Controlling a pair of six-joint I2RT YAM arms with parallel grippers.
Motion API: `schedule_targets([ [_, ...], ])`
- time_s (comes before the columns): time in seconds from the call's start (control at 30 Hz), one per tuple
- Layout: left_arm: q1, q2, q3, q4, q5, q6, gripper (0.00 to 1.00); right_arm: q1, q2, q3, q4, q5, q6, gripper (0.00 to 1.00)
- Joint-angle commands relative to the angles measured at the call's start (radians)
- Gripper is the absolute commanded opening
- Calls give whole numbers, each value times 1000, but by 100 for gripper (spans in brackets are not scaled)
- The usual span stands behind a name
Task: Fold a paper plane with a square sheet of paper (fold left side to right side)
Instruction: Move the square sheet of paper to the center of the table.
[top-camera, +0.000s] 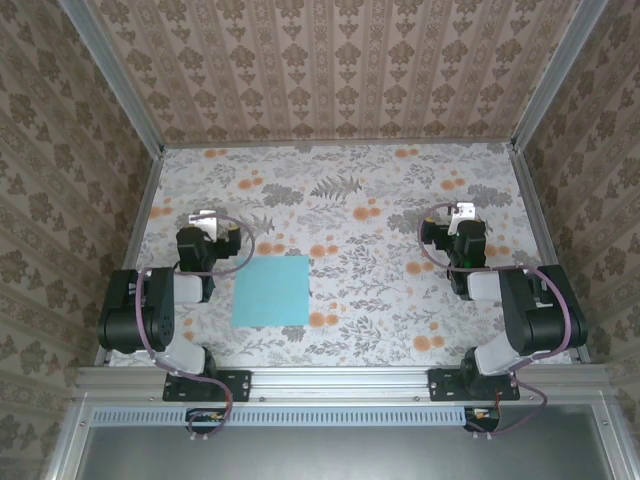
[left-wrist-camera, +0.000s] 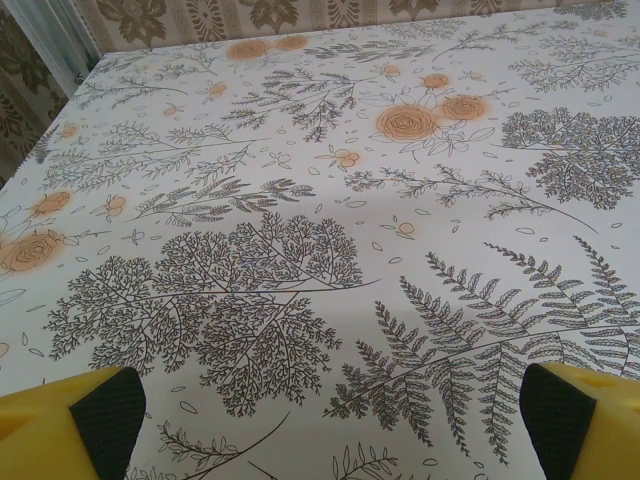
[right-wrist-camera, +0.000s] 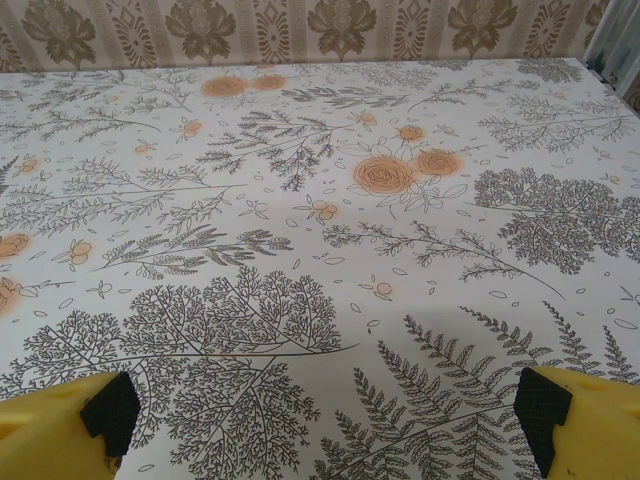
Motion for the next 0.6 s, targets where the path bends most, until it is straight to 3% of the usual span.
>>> schedule_targets([
  [0.0, 2, -8, 21, 0, -8, 16, 100, 4, 1, -9, 36, 13, 17, 100],
  [0.57, 11, -7, 23, -3, 2, 8, 100, 4, 2, -9, 36, 12, 17, 100],
])
